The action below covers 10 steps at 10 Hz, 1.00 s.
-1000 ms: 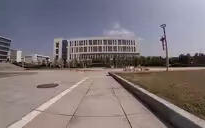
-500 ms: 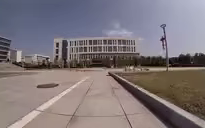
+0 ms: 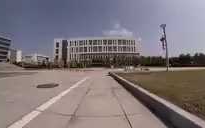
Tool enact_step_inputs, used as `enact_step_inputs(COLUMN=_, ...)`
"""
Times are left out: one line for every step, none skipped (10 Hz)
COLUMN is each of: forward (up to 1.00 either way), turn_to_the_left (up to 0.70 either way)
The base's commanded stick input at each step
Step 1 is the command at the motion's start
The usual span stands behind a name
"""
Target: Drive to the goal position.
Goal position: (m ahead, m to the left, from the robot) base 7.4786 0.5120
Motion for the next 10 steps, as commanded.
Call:
enact_step_inputs(forward=0.04, turn_to_the_left=0.0)
enact_step_inputs(forward=0.04, turn_to_the_left=0.0)
enact_step_inputs(forward=0.04, turn_to_the_left=0.0)
enact_step_inputs(forward=0.04, turn_to_the_left=0.0)
enact_step_inputs(forward=0.04, turn_to_the_left=0.0)
enact_step_inputs(forward=0.04, turn_to_the_left=0.0)
enact_step_inputs(forward=0.04, turn_to_the_left=0.0)
enact_step_inputs(forward=0.04, turn_to_the_left=0.0)
enact_step_inputs(forward=0.04, turn_to_the_left=0.0)
enact_step_inputs(forward=0.05, turn_to_the_left=0.0)
